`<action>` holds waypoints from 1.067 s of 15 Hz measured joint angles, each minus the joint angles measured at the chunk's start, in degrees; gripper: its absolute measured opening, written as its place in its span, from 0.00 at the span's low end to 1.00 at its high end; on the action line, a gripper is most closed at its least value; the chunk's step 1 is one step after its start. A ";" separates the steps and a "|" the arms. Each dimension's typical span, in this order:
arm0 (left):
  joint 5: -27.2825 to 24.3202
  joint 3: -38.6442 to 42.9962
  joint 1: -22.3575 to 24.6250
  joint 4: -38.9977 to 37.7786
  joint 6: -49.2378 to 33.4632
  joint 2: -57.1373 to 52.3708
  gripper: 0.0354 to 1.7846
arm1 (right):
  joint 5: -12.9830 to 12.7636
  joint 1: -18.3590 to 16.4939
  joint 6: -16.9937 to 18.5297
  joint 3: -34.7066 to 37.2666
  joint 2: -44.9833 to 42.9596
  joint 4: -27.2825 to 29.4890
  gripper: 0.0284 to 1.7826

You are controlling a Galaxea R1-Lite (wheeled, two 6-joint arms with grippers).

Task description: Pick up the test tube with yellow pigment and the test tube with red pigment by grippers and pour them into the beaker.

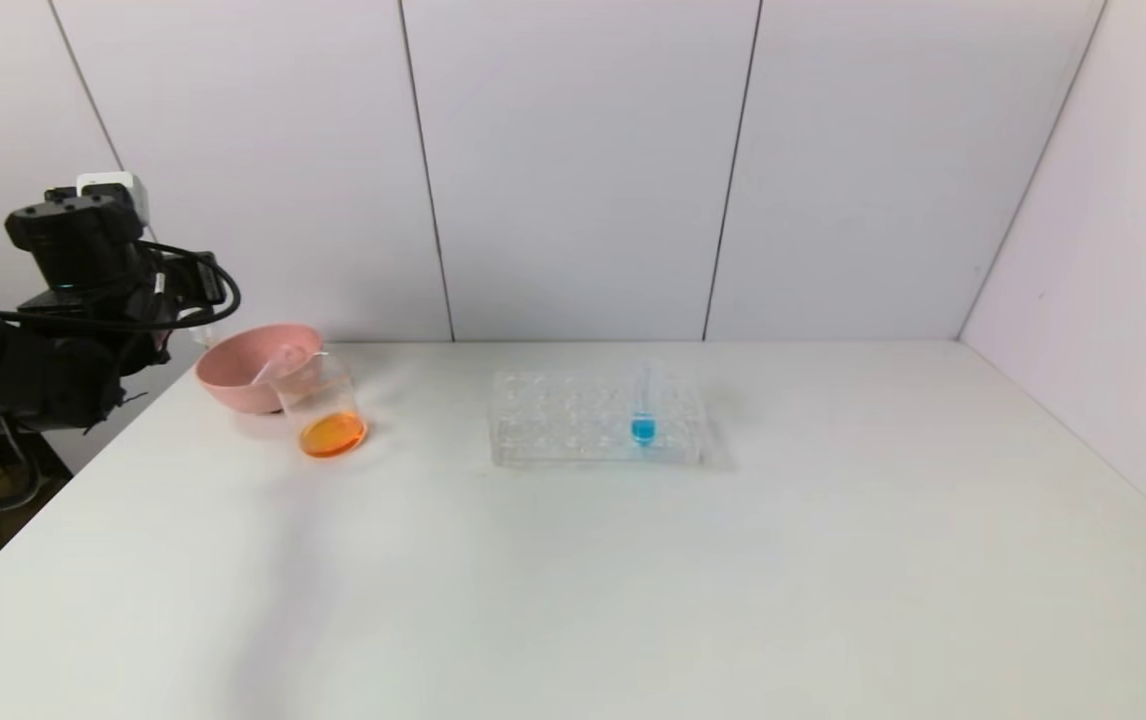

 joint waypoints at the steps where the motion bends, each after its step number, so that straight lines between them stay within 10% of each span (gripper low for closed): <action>1: 1.63 -2.45 -0.43 -0.16 -0.10 2.50 0.24 | 0.00 0.00 0.02 0.00 0.00 0.00 0.96; 8: 3.41 -6.42 -1.87 -0.68 -0.30 9.09 0.33 | 0.00 0.00 0.02 0.00 0.00 0.00 0.96; 16: 4.08 -5.12 -2.96 -0.13 -0.02 7.33 0.93 | 0.00 0.00 0.02 0.00 0.00 0.00 0.96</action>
